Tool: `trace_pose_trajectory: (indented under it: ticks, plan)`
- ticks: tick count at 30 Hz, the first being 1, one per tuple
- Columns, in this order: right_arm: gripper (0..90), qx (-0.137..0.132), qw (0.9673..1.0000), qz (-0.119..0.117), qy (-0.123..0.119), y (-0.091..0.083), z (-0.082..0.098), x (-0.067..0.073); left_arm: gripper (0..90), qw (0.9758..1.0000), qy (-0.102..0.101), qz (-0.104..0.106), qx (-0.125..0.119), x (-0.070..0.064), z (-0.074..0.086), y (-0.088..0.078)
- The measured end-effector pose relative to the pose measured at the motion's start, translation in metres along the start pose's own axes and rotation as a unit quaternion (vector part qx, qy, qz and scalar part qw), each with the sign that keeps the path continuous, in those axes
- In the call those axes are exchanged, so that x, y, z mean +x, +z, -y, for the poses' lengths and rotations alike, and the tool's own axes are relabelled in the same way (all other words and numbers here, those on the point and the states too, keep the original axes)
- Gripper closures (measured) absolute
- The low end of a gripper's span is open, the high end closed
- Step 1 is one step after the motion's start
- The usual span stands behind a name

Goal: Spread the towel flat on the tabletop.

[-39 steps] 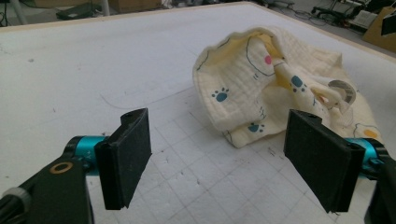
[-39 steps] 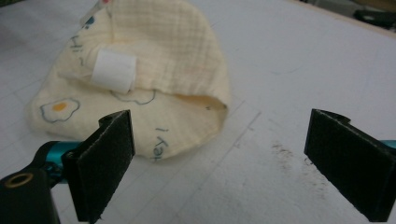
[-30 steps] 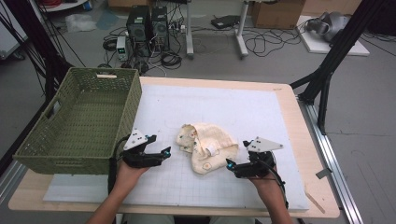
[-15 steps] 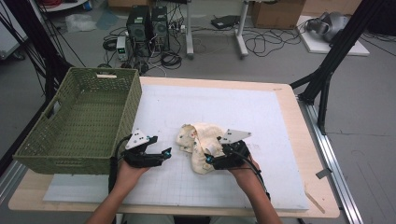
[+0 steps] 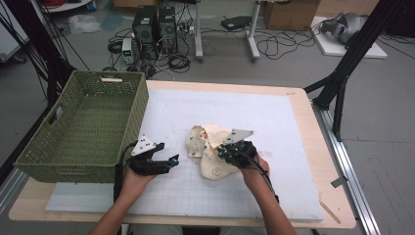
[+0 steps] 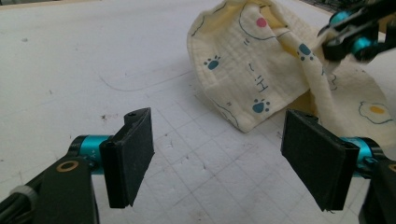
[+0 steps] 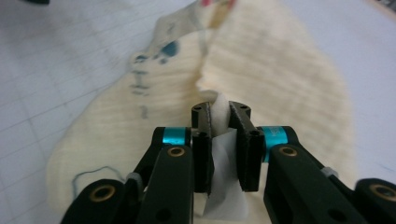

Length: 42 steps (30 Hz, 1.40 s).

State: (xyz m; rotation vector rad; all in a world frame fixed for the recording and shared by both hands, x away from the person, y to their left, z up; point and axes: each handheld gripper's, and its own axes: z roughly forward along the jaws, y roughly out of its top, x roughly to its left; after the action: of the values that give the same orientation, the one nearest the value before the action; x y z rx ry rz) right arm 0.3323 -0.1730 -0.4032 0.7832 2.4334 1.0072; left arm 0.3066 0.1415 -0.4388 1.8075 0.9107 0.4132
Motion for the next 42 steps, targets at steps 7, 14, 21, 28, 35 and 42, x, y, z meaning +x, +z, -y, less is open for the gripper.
trace_pose_trajectory:
  ticks: [7, 14, 21, 28, 35, 42]
  plan:
    - [82.2, 0.008, 0.9982, 0.057, 0.015, -0.010, -0.007, -0.039, 26.0, 1.0000, 0.002, 0.002, 0.004, -0.002, 0.000, 0.003]
    - [82.1, 0.027, 0.9911, 0.123, 0.043, -0.005, -0.016, -0.081, 26.2, 1.0000, 0.003, 0.005, 0.006, -0.002, 0.000, 0.004]
    - [82.3, 0.045, 0.9806, 0.177, 0.072, 0.006, -0.025, -0.113, 26.6, 0.9999, 0.004, 0.007, 0.008, -0.004, 0.001, 0.005]
    - [70.3, 0.070, 0.9645, 0.234, 0.101, 0.016, -0.019, -0.123, 26.7, 1.0000, -0.001, 0.003, 0.003, -0.001, 0.000, 0.003]
    - [58.3, 0.032, 0.9752, 0.205, 0.078, 0.006, -0.021, -0.107, 26.7, 1.0000, 0.001, 0.004, 0.005, -0.002, 0.000, 0.003]
    - [46.3, -0.008, 0.9842, 0.170, 0.049, -0.021, 0.001, -0.077, 26.9, 1.0000, 0.000, 0.004, 0.004, -0.003, 0.000, 0.002]
